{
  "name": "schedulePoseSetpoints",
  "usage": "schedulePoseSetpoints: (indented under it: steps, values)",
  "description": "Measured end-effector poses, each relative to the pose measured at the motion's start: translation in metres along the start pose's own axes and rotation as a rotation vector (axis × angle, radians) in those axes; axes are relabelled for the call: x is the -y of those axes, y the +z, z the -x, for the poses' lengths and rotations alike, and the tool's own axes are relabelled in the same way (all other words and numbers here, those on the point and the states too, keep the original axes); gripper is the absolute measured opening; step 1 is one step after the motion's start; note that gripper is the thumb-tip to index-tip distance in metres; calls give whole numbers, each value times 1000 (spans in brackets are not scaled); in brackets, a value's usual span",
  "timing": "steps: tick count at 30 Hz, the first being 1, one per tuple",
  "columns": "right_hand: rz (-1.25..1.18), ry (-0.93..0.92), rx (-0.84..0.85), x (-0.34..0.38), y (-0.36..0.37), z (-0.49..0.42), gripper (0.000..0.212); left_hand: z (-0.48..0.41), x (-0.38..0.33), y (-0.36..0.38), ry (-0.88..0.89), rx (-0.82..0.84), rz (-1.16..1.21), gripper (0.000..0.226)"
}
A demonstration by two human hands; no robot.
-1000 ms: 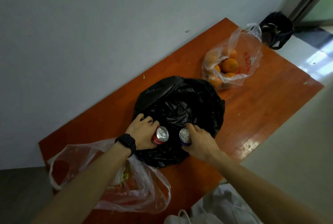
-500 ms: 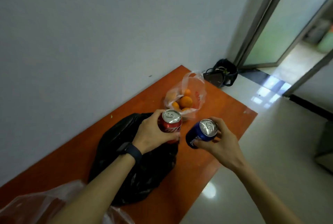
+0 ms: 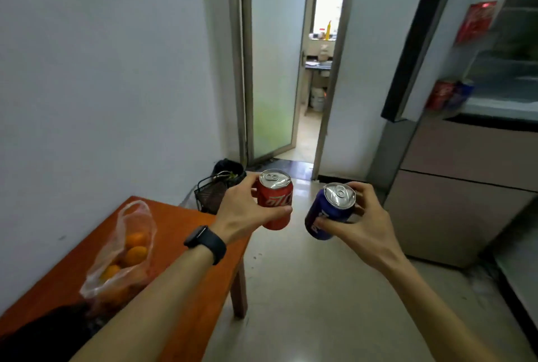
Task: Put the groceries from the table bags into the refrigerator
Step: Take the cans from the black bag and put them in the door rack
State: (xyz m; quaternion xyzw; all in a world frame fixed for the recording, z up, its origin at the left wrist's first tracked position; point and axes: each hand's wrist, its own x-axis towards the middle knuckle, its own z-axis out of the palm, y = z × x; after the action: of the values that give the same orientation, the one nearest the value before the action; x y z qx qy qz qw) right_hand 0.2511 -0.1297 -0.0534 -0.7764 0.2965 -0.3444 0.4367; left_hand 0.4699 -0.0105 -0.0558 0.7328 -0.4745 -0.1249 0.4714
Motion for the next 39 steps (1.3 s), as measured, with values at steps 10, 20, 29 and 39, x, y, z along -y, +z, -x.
schedulePoseSetpoints:
  steps: [10, 20, 29, 39]
  values:
    - [89, -66, -287, -36, -212, -45, 71, -120, -155, 162, 329, 107, 13, 81]
    - [231, -178, -470, -66, -342, -159, 72, -265, -259, 250, 529, 88, 59, 81]
    - [308, -296, -618, -57, -434, -314, 77, -419, -338, 279, 642, -45, 27, 87]
    - [140, -494, -740, -31, -515, -438, 80, -530, -424, 302, 761, -226, 171, 83]
